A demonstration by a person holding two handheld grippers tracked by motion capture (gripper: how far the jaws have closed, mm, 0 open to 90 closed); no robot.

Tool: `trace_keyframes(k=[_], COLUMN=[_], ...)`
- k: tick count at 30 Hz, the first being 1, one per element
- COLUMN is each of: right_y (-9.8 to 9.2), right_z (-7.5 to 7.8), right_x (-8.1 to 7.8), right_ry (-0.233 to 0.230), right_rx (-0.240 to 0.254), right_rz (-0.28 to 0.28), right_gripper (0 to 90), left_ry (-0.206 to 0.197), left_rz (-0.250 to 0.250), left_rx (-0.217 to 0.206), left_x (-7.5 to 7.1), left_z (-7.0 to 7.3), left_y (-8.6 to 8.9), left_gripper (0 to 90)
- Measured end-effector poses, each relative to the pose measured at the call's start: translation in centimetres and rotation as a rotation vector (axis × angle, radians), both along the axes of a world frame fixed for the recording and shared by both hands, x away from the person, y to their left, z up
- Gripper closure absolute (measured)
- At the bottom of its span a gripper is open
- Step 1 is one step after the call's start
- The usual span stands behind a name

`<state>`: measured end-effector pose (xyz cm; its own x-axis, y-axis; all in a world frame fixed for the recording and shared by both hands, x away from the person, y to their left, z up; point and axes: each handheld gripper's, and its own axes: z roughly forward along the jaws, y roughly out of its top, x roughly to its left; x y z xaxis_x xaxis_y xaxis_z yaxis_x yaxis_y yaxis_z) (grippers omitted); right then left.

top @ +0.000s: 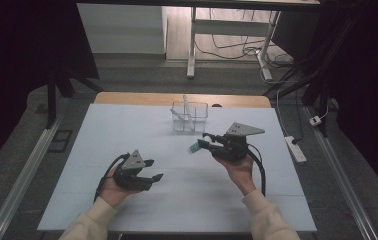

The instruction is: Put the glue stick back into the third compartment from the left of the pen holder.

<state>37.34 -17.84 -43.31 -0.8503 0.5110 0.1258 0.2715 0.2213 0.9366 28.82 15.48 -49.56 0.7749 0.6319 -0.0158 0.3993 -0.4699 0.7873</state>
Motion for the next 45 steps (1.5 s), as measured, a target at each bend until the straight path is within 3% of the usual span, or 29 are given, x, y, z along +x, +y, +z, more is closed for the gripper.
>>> trace_keyframes(k=[10,16,24,31,38,42,45], right_y=[-0.9,-0.3,0.7,1.4,1.8,1.5,0.8], right_z=[2.6,3.5,3.4,2.3,0.3,0.3,0.8], right_x=[3.3,6.1,10.3,13.6,14.8,14.5,13.4], right_ry=[-0.030,-0.028,-0.018,0.022,0.060,0.060,0.042], right_rx=[0.004,-0.032,-0.075,-0.132,-0.173,-0.136,-0.115], right_rz=[-0.102,-0.153,-0.230,-0.276,-0.283,-0.274,-0.258], right_gripper=[63.9,63.9,63.8,63.8,62.4,53.0,48.9], left_ry=[0.037,0.051,0.054,0.060,0.061,0.058,0.059], left_rz=[0.041,0.054,0.076,0.081,0.089,0.093,0.100], left_rx=[-0.018,-0.025,-0.036,-0.035,-0.029,-0.032,-0.035], left_x=[-1.2,-1.6,-1.6,-1.5,-1.4,-1.5,-1.4], left_z=[-0.5,-0.8,-1.0,-1.2,-1.4,-1.3,-1.3], left_y=[3.2,4.4,5.2,5.5,5.8,5.9,5.9], left_gripper=[37.1,36.4,36.4,35.9,35.5,35.3,35.0])
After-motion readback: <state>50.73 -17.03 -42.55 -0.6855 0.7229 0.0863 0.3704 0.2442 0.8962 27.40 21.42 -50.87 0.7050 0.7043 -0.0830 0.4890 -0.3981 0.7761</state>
